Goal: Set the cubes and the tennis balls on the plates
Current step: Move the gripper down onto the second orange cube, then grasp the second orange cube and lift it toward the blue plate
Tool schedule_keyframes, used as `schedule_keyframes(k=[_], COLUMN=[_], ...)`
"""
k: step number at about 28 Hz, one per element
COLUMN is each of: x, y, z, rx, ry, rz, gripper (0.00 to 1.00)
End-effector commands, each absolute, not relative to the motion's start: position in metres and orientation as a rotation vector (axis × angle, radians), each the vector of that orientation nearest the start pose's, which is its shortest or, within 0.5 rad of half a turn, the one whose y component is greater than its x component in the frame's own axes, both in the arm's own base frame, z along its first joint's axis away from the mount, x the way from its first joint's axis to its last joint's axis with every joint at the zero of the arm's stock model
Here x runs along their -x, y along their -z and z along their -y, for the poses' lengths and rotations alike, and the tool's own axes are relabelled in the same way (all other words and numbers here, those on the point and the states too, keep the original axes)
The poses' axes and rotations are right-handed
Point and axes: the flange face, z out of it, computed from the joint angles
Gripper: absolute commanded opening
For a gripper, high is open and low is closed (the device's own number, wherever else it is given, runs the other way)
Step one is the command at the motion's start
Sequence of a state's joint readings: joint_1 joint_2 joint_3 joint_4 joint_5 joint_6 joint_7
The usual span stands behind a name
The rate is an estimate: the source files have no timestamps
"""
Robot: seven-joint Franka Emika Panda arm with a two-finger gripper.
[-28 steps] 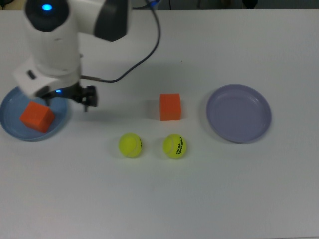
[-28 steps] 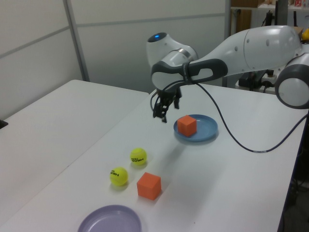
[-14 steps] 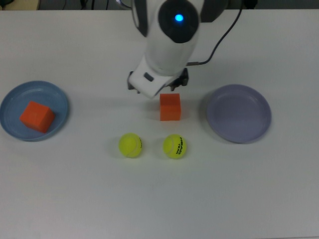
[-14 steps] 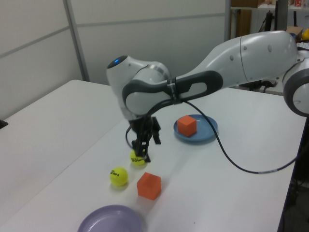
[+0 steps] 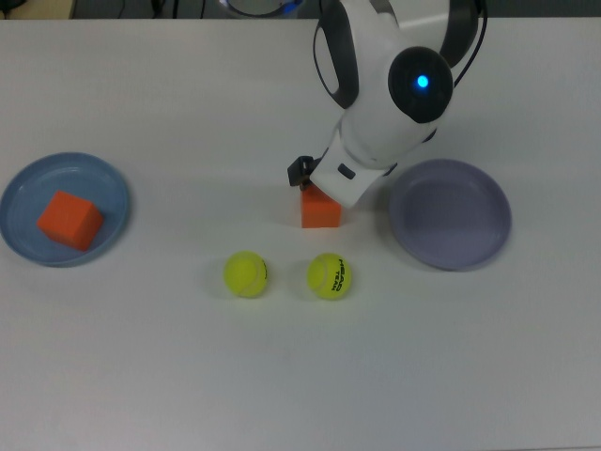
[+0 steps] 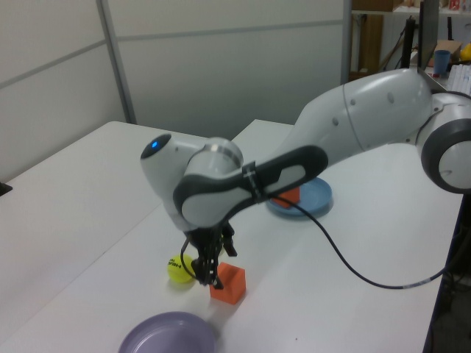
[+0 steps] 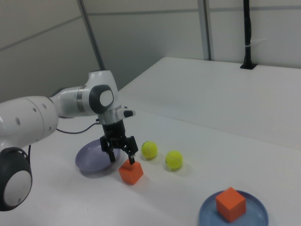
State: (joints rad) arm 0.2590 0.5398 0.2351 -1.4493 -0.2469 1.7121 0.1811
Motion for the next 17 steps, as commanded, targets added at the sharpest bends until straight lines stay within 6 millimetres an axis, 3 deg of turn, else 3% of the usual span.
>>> schedule_keyframes(k=[1, 9, 11, 12, 14, 17], x=[-0.619, -0.621, -0.621, -0.621, -0.623, -0.626], y=[-0.338, -0.311, -0.312, -0.312, -0.314, -0.321], z=[-0.278, -0.268, -0.268, -0.268, -0.269, -0.272], rx=[3.299, 3.354, 3.356, 3.356, 3.358, 3.37], ry=[-0.307, -0.339, -0.338, -0.338, -0.319, -0.252], rz=[0.615, 0.668, 0.67, 0.67, 0.652, 0.579], gripper=[1.0, 0.97, 0.71, 0.35, 0.01, 0.0])
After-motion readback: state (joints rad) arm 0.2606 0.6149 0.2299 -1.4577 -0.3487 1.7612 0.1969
